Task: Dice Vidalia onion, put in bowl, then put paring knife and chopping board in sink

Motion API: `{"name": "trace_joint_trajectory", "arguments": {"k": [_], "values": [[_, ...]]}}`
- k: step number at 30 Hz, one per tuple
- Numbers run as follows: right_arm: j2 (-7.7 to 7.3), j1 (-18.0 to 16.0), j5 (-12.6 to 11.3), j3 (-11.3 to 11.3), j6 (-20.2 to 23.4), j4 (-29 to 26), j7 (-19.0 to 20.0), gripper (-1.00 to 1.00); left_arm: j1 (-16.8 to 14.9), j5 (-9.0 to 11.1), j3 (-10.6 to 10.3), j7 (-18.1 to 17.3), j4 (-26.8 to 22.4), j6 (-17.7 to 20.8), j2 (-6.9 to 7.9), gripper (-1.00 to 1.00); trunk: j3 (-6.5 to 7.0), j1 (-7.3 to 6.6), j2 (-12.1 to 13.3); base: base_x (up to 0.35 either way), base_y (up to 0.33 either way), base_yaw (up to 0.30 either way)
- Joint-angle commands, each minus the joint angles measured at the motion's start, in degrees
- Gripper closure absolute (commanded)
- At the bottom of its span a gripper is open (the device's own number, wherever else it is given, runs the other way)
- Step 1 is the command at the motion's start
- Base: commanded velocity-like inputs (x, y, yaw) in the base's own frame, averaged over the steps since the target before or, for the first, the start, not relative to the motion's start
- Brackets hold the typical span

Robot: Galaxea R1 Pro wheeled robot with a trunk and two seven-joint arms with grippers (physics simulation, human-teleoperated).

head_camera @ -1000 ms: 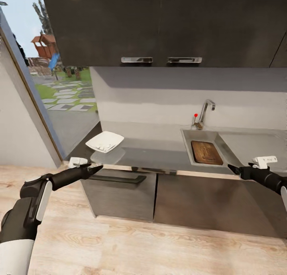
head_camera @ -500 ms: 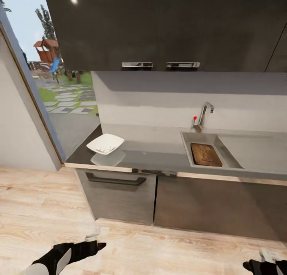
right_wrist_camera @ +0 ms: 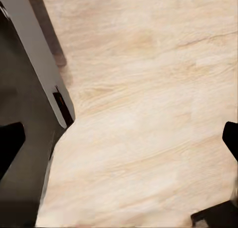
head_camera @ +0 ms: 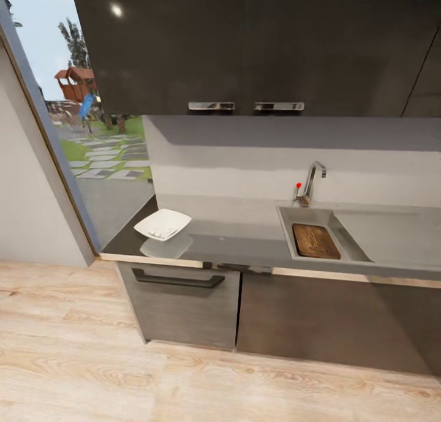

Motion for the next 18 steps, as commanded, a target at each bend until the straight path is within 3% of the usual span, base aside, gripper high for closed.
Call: {"name": "trace_joint_trajectory", "arguments": {"k": [1,2,7,10,13,18], "values": [[0.17,1.17,0.61,-0.33,0.01,0.21,-0.26,-1.00,1.91,0.52,0.39,0.27,-0.07,0.28,-0.05,-1.00,0.03,-0.01,-0.05,0.000,0.000,0.000],[0.61,3.56,0.63,-0.33,-0.03,0.21,-0.32,-1.00,4.04,0.54,0.39,0.35,-0.03,0.24,-0.22,-1.00,0.13,-0.01,-0.05,0.000,0.000,0.000],[1.43,7.41,0.77,-0.29,-0.25,0.17,-0.34,-1.00,5.90,0.52,0.42,0.45,-0.24,-1.55,-0.20,-1.00,0.60,-0.01,-0.05,0.000,0.000,0.000],[1.68,7.71,0.81,0.01,-4.73,-0.35,-0.20,-1.00,6.01,0.50,0.51,0.40,-0.53,-10.05,-0.59,-1.00,0.88,-0.01,-0.05,0.000,0.000,0.000],[2.69,7.74,0.81,0.10,-6.47,-0.72,-0.05,-1.00,6.04,0.48,0.48,0.33,-0.61,-12.80,-0.76,-1.00,1.16,-0.01,-0.05,0.000,0.000,0.000],[3.10,7.77,0.85,0.30,-7.03,-0.83,-0.03,-1.00,6.05,0.50,0.57,0.25,-0.75,-13.51,-0.93,-1.00,1.63,-0.01,-0.05,0.000,0.000,0.000]]}}
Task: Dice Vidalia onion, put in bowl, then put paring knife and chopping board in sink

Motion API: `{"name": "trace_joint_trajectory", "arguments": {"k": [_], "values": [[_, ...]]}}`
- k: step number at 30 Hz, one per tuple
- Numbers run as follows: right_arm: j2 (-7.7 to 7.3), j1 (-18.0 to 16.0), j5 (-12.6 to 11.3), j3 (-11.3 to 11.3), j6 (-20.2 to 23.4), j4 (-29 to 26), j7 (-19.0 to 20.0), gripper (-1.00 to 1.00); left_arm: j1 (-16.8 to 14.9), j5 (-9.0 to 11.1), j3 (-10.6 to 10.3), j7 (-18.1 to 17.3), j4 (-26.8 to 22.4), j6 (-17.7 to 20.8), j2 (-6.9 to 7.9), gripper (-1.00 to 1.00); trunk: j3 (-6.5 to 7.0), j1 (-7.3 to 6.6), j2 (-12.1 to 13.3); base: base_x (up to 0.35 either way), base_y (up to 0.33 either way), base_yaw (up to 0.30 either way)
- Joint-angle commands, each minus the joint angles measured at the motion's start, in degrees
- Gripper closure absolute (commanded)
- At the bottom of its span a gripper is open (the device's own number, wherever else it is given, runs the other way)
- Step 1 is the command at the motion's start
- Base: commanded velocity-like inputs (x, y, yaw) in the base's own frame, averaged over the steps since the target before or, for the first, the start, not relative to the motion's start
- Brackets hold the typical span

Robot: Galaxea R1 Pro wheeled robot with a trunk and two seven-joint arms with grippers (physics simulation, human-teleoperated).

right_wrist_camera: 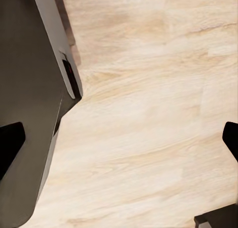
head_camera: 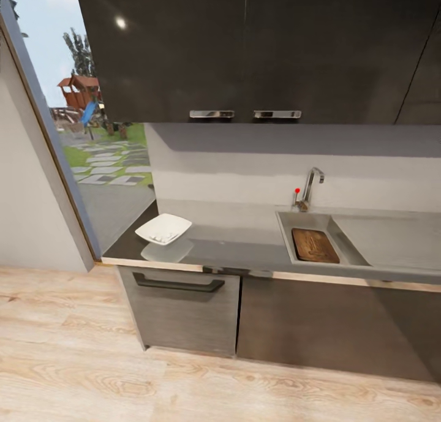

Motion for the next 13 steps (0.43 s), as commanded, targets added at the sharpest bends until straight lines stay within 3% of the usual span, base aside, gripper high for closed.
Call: {"name": "trace_joint_trajectory", "arguments": {"k": [1,13], "values": [[0.00,-0.04,0.58,-0.45,-0.38,0.14,-0.21,-1.00,-0.01,0.33,0.41,-0.03,0.00,-0.07,-0.20,-1.00,0.04,0.01,-0.04,0.000,0.000,0.000],[0.02,-0.04,0.43,-0.61,-0.46,0.14,-0.24,-1.00,-0.01,0.33,0.40,-0.10,-0.02,-0.11,-0.93,-1.00,0.26,0.01,-0.04,0.000,0.000,0.000]]}}
